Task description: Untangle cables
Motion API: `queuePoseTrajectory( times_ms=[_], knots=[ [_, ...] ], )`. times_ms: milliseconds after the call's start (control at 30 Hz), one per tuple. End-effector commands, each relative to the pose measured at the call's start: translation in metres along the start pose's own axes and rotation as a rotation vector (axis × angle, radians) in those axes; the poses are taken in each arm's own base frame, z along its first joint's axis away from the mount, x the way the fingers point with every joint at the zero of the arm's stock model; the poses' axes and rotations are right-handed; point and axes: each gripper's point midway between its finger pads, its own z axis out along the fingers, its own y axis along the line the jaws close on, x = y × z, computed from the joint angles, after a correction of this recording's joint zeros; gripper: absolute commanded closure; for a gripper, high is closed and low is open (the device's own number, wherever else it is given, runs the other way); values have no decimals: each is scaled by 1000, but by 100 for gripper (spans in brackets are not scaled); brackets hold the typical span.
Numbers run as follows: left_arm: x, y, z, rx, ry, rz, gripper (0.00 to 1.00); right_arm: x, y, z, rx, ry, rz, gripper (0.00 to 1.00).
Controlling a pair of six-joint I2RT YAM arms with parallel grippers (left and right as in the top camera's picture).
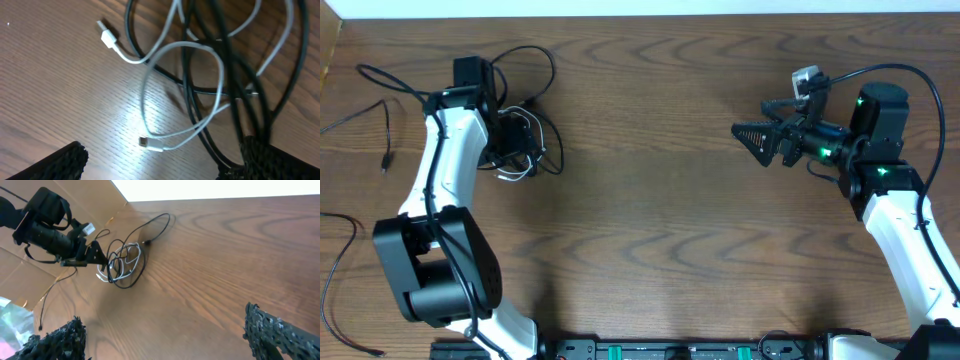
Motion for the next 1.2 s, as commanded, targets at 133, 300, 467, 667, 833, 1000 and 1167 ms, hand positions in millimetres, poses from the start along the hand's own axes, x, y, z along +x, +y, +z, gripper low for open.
queuePoseTrajectory(
  times_ms=[133,300,467,667,833,1000,1167],
  knots=[
    [4,8,11,47,52,46,16,-5,3,-3,3,-8,-6,1],
    [9,1,18,83,79,142,21,-5,3,-3,6,-9,-5,1],
    [16,-9,32,131,126,182,22,-5,3,-3,6,-9,-6,1],
    [22,-12,61,121,181,184,21,-5,3,-3,6,-8,-5,1],
    [16,-21,66,164,163,169,28,-5,3,-3,6,-9,-5,1],
    [11,-26,66,192,142,166,66,-5,3,-3,6,-8,-5,1],
    [7,-28,66,195,128,131,92,-4,3,-3,6,-6,-1,1]
  ],
)
